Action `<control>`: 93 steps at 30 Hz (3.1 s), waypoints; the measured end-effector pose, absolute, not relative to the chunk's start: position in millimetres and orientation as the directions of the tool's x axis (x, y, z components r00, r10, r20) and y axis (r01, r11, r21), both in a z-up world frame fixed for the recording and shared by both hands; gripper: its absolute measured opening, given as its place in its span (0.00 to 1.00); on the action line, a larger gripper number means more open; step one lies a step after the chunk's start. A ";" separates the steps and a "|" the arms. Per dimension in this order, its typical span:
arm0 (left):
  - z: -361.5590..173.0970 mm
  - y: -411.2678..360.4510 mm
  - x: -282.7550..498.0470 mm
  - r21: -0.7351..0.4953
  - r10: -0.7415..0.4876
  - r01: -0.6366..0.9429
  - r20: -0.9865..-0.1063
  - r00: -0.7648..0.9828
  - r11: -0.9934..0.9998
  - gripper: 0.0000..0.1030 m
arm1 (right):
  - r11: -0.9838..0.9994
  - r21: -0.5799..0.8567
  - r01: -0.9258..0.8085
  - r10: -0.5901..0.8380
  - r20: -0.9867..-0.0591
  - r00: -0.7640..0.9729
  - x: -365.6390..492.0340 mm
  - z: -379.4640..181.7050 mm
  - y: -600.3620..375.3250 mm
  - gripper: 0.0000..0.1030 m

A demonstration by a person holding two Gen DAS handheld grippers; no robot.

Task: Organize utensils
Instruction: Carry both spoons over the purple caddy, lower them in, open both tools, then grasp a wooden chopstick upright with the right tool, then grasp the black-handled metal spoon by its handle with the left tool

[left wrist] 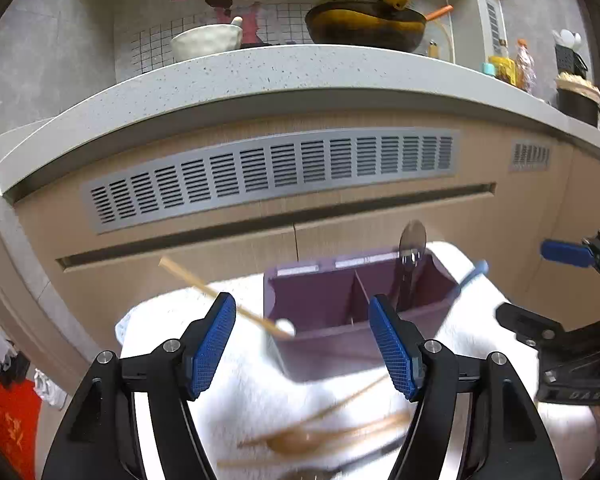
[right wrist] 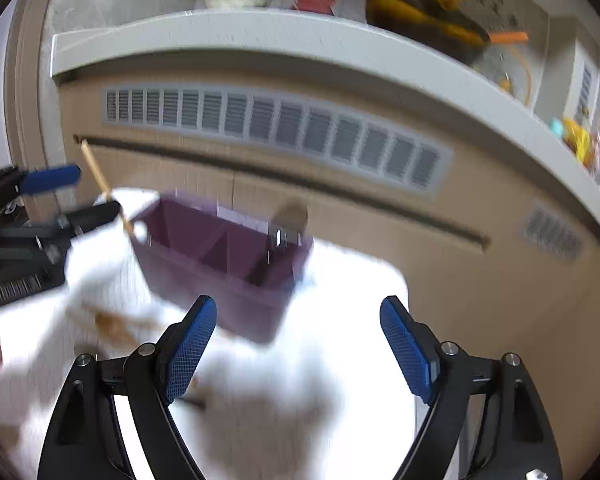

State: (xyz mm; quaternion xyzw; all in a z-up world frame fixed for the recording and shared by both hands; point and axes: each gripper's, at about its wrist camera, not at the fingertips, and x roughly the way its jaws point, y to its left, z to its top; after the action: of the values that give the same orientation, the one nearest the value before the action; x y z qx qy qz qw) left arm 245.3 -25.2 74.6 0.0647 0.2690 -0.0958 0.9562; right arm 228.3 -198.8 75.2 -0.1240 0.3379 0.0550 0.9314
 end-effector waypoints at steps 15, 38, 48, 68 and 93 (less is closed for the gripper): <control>1.5 -0.2 179.4 -0.042 -0.187 0.222 -0.700 0.690 0.974 0.76 | 0.999 0.034 -0.042 0.050 -0.867 0.497 137.7 -18.2 -261.9 0.75; -46.1 20.8 189.0 -0.175 -0.350 0.360 -0.788 0.506 0.916 0.78 | 0.970 -0.020 -0.243 0.112 -0.848 0.519 168.7 -39.3 -181.2 0.05; -44.6 -12.6 264.4 -0.271 -0.466 0.498 -0.824 0.322 0.824 0.78 | 0.980 0.002 -0.201 0.106 -0.853 0.510 165.8 -44.4 -210.3 0.05; -59.5 -12.2 247.5 -0.277 -0.406 0.508 -0.899 0.162 0.816 0.78 | 0.977 0.009 -0.213 0.115 -0.865 0.489 167.5 -55.1 -213.8 0.06; -57.1 -83.4 243.3 -0.011 -0.258 0.640 -0.920 0.294 0.768 0.29 | 0.973 0.025 -0.228 0.139 -0.855 0.499 157.0 -51.9 -222.9 0.06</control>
State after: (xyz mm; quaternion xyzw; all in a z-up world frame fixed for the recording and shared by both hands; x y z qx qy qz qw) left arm 243.3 -83.4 -57.1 0.1834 0.5205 -0.2866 0.7831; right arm 157.0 -222.9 -51.9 -0.0457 0.4891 0.1062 0.8646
